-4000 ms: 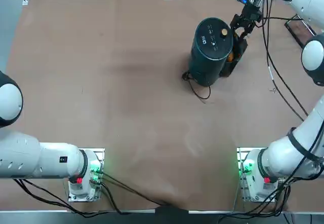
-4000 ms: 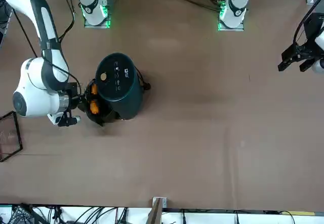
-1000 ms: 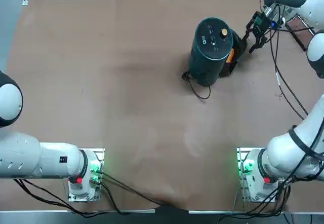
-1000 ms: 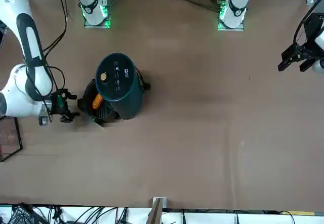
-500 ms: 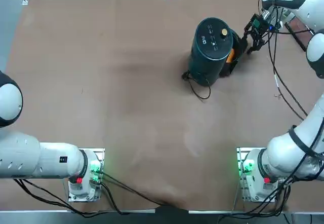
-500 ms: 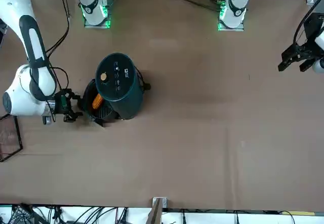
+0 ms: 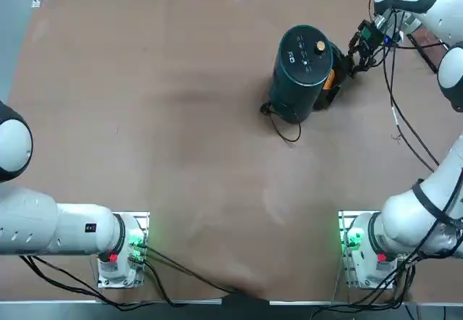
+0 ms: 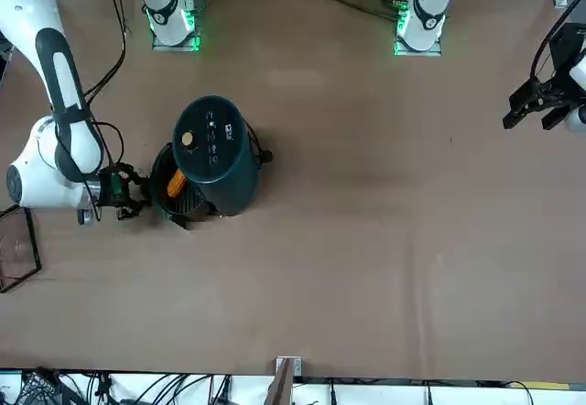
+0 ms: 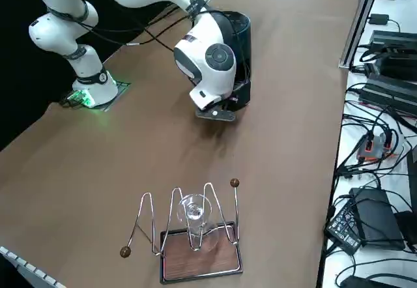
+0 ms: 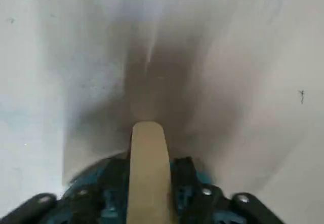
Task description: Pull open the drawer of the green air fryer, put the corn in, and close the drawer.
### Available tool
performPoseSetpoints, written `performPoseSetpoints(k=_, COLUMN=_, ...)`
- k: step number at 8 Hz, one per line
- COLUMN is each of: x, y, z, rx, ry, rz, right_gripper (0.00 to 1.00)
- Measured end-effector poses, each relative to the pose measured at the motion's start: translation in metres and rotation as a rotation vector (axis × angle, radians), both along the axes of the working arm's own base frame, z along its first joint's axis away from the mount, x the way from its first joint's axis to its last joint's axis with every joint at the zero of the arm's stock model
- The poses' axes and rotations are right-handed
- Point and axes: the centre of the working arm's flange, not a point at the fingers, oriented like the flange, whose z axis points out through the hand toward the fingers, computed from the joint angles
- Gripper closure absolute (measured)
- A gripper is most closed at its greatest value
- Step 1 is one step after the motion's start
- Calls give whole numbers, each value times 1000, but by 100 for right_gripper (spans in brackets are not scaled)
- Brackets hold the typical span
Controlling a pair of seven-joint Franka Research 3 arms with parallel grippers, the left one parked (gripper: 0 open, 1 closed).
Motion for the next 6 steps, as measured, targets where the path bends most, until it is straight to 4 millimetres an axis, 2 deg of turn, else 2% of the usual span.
performPoseSetpoints(k=4, x=3, y=16, z=31, rx=1, ry=-28, rz=32, right_gripper=55)
performPoseSetpoints(k=6, x=0, y=25, z=28, rx=30, ry=-23, rz=23, right_gripper=55)
